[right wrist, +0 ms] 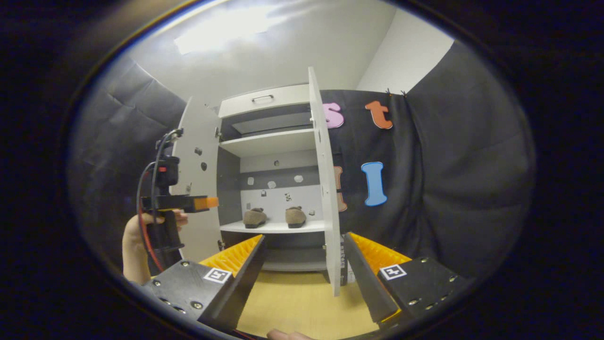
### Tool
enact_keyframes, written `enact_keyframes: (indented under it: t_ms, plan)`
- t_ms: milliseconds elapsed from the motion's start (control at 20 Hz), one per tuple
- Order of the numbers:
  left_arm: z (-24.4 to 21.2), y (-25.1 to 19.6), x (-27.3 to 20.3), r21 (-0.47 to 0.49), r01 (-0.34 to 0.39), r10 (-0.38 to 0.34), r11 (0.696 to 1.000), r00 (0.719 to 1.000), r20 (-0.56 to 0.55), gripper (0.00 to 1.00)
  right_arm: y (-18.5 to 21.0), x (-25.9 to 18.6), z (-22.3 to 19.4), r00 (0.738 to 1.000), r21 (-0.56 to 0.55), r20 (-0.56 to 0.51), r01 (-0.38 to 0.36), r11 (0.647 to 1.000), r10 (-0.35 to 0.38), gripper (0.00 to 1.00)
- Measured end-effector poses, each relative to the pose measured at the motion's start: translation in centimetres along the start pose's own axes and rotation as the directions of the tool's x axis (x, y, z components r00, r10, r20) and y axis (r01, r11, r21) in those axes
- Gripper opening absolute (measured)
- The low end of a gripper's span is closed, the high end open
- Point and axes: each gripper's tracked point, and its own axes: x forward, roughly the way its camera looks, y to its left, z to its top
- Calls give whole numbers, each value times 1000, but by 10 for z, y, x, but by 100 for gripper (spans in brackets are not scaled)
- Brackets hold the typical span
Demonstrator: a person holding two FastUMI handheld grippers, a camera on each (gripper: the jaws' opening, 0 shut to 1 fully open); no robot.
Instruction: Grab one shoe with the right hand and put it into the shoe cabinet, grab the other shoe with the left hand and put it into the shoe cabinet; then close the right door with the right hand and the left door with the left hand.
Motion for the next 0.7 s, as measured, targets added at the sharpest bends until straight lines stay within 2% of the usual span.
enact_keyframes:
  t_ms: [100,250,400,450,500,550,600,700]
  plan:
    - [-6,1,-26,-8,7,-7,1000,1000,-9,99,-18,6,4,1000,-15,-7,7,1000,-7,98]
    - [-19,7,-60,-9,28,-28,1000,999,-23,96,-51,22,7,999,-55,-37,23,998,-25,98]
    - [-21,19,-88,-50,40,-40,998,999,-2,94,-88,39,12,995,-65,-84,42,997,-48,98]
    - [-20,24,-96,-65,38,-37,997,999,8,96,-98,45,15,994,-71,-94,49,996,-56,98]
    - [-17,26,-102,-62,44,-43,997,999,21,96,-113,51,20,993,-92,-91,66,994,-74,94]
    - [-14,24,-111,-43,62,-61,997,997,40,96,-128,57,28,993,-114,-75,85,990,-93,98]
    - [-8,23,-117,-18,72,-70,997,995,69,93,-141,63,36,992,-134,-65,96,986,-105,98]
    - [-7,24,-129,8,63,-64,998,994,86,92,-158,80,46,992,-143,-60,98,985,-108,98]
